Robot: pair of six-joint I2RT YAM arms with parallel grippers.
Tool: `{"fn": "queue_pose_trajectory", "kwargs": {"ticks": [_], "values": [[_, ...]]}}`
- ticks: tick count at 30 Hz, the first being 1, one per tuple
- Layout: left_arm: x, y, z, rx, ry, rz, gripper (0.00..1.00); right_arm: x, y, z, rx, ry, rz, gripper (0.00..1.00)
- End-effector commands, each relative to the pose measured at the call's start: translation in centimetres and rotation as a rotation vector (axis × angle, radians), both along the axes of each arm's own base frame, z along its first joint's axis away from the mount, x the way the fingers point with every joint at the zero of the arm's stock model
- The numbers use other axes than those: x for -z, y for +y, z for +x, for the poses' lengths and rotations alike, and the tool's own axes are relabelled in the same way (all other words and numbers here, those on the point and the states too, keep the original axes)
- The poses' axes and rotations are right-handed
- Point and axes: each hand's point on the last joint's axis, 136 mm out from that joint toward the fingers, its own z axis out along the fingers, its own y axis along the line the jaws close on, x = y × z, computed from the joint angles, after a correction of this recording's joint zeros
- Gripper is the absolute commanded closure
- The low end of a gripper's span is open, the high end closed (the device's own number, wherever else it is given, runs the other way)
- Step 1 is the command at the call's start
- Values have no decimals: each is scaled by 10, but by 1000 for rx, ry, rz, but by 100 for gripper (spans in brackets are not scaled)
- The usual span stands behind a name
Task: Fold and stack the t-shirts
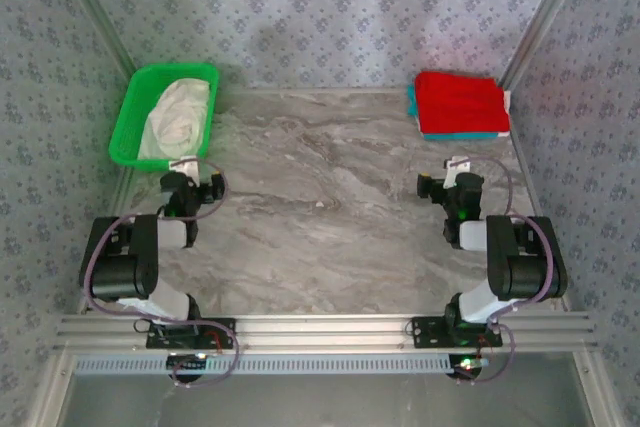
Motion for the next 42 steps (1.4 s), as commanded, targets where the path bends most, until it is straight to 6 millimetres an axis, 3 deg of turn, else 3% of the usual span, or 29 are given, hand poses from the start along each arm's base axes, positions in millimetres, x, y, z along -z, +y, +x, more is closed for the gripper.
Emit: {"fn": "queue_pose_trajectory", "kwargs": {"ticks": [1, 18, 20, 23, 24, 26, 28, 31, 33, 36, 42], "values": [[-4, -2, 4, 17, -9, -1, 2, -6, 2, 4, -5, -16, -3, 0], [-9, -3, 4, 20, -28, 5, 2, -7, -1, 3, 6, -27, -1, 0], [-34, -16, 2, 62, -27, 41, 2, -32, 3, -4, 32, -57, -62, 0], [-101, -29, -9, 45, -50, -13, 4, -95, -4, -14, 157, -37, 43, 0], [-127, -29, -13, 25, -85, -75, 2, -117, 2, -14, 151, -61, 145, 0], [-163, -19, -12, -32, -89, -125, 2, -148, 37, -10, -15, -69, 295, 0], [-181, 1, 3, -96, -5, -165, 2, -164, 72, 2, -174, -39, 309, 0], [-181, 20, 44, -131, 159, -168, 4, -158, 99, 29, -212, 115, 264, 10], [-175, 25, 73, -135, 252, -136, 6, -155, 116, 46, -242, 192, 257, 16], [-156, 37, 115, -144, 355, -129, 6, -165, 140, 64, -294, 190, 252, 17], [-110, 59, 170, -177, 499, -92, 6, -154, 163, 69, -306, 228, 203, 16]]}}
